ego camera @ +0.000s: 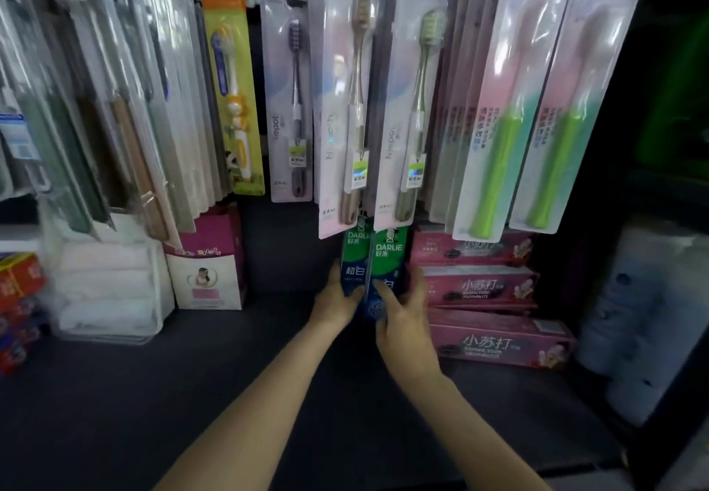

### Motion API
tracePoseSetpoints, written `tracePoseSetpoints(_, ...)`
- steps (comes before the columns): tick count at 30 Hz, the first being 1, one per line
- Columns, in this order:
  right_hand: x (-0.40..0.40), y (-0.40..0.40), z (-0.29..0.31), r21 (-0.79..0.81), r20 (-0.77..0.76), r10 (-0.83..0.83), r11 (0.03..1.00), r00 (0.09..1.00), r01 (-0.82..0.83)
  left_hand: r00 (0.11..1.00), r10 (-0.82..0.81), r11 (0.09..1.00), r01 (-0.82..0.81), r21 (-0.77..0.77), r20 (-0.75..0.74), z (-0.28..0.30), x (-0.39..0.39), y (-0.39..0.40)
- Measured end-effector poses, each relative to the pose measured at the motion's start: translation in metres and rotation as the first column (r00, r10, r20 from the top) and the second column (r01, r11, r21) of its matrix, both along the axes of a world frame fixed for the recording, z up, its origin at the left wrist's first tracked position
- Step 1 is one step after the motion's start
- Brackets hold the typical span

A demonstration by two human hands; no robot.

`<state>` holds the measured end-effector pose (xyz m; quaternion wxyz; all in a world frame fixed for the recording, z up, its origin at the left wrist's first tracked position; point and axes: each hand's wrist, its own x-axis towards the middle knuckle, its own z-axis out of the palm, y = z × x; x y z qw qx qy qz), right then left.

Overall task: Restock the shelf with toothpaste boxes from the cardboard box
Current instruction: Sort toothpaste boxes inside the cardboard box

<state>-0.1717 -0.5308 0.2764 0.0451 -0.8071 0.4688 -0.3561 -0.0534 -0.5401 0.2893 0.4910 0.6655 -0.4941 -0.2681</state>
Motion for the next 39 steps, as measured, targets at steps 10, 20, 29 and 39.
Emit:
tracePoseSetpoints(10,0.013,-0.005,-0.012,-0.107,0.000,-0.099,0.989,0.995,0.098,0.993,0.090,0.991,-0.082,0.102,-0.076,-0.004,-0.004,-0.004)
tracePoseSetpoints(20,0.013,-0.004,-0.009,-0.067,0.029,0.038,0.997,0.999,-0.036,0.969,0.189,0.979,-0.173,-0.104,0.159,-0.017,-0.017,0.009)
tracePoseSetpoints(29,0.023,-0.007,-0.017,-0.086,-0.062,-0.080,0.993,0.995,0.075,0.982,0.010,0.999,-0.017,0.038,0.187,-0.020,-0.003,0.010)
tracePoseSetpoints(39,0.017,0.011,-0.008,-0.080,-0.038,-0.031,0.996,0.999,0.028,0.975,0.089,0.996,-0.080,-0.049,0.206,-0.016,-0.002,0.038)
